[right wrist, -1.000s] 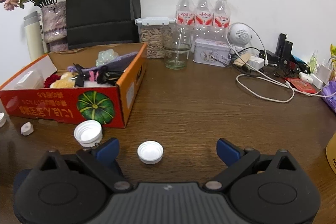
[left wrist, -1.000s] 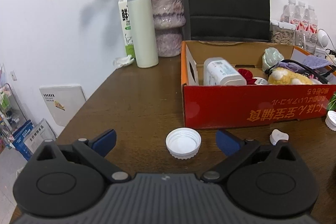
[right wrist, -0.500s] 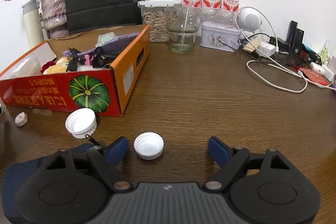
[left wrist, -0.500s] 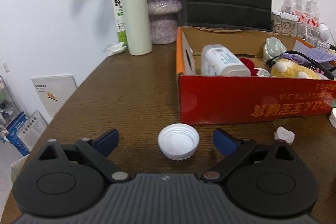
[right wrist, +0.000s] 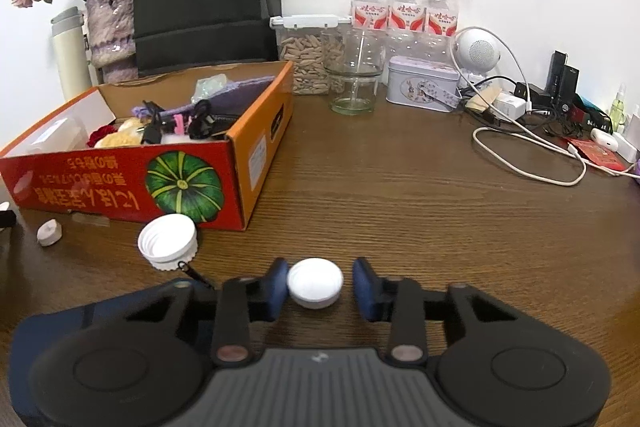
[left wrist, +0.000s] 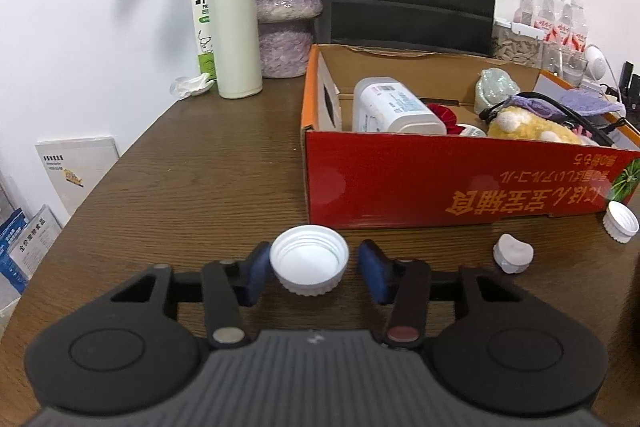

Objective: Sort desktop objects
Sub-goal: 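Grasp a small white cap with the right tool while the left tool grasps a large white cap, then carry both white caps over the box and open both tools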

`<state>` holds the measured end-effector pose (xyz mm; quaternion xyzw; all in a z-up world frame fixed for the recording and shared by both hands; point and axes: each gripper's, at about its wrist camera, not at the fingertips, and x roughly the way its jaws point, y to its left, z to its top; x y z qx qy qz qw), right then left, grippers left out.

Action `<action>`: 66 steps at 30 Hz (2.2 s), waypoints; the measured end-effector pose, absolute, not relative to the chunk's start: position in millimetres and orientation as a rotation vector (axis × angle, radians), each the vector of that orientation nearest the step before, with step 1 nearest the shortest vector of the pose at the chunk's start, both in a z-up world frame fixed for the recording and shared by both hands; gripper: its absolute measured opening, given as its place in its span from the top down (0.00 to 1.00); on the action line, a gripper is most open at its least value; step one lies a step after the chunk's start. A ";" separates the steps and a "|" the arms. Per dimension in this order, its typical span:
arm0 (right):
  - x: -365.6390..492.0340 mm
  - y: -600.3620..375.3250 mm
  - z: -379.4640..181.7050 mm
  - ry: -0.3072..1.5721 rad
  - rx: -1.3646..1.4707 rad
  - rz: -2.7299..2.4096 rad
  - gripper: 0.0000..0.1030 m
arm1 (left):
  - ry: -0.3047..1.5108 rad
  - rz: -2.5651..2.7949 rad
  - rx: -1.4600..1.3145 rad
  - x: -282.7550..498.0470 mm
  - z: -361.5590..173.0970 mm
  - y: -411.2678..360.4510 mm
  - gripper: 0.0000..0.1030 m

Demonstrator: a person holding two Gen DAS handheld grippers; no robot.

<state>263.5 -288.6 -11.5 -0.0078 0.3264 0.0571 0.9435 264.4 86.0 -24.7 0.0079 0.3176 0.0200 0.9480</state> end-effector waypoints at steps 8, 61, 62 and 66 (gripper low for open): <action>259.7 -284.7 -12.2 0.652 -0.025 0.131 0.74 | 0.637 0.041 0.010 260.5 -24.5 84.9 0.60; 303.2 -179.0 92.3 0.279 -0.014 0.384 0.74 | 0.244 -0.121 0.037 298.0 71.7 -1.4 0.60; 305.9 -176.4 89.3 0.285 -0.016 0.386 0.74 | 0.248 -0.119 0.043 303.7 68.3 -4.0 0.60; 311.7 -171.5 68.9 0.335 -0.052 0.369 0.74 | 0.312 -0.111 0.076 316.9 45.2 -6.9 0.60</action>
